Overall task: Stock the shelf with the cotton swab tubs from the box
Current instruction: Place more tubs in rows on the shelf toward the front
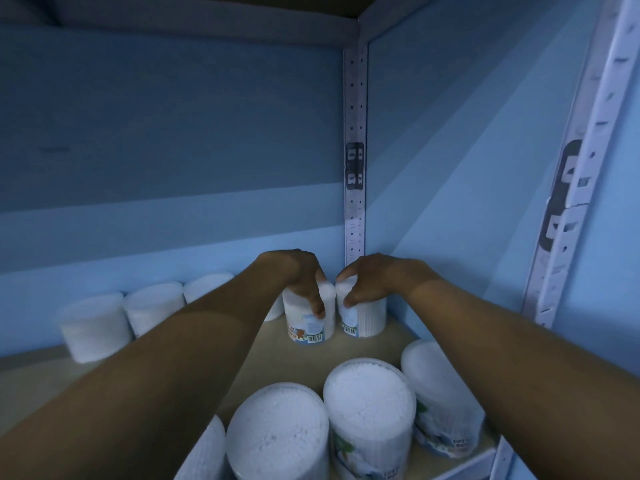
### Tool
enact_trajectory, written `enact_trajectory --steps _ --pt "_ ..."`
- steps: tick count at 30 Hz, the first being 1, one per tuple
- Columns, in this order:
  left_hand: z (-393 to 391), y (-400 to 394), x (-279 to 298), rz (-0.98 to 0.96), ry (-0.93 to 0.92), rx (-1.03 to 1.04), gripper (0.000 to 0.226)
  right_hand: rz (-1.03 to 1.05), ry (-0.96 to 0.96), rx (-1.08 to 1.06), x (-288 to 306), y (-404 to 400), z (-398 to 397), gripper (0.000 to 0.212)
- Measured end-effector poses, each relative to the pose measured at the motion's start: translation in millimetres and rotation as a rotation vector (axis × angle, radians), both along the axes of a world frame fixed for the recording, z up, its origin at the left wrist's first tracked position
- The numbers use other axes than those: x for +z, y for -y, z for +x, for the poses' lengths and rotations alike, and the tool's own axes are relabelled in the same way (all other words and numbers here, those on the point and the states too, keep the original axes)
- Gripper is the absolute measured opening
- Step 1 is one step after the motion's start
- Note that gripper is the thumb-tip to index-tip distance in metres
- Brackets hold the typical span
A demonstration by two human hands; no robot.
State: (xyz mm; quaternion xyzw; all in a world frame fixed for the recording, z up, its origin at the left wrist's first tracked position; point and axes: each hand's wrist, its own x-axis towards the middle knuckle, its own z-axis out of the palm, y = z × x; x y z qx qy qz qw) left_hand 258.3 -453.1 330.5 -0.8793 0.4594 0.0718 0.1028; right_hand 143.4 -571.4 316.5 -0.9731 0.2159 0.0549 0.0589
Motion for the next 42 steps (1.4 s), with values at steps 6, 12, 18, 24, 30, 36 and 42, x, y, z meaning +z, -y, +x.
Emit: enact_trajectory --steps 6,12,18,24,30,36,42 --pt "-11 -9 1 -0.049 -0.073 0.045 0.091 0.042 0.006 0.019 4 -5 -11 0.066" --pt "-18 -13 1 -0.086 -0.098 0.079 0.091 0.059 -0.029 0.044 8 -6 -14 0.064" --pt "-14 -19 -4 -0.088 -0.151 0.080 0.104 0.059 -0.042 0.043 18 -2 -14 0.074" --pt "-11 -15 2 -0.077 -0.263 0.119 0.108 -0.004 -0.001 -0.002 20 -5 -18 0.077" --pt "-10 -21 0 -0.101 -0.312 0.143 0.106 -0.005 -0.021 -0.002 16 -7 -18 0.077" --pt "-25 -25 4 -0.108 -0.346 0.185 0.109 0.085 -0.067 -0.020 17 0 -13 0.084" --pt "-30 -23 1 -0.075 -0.310 0.216 0.095 0.120 -0.141 0.014 21 2 -15 0.094"
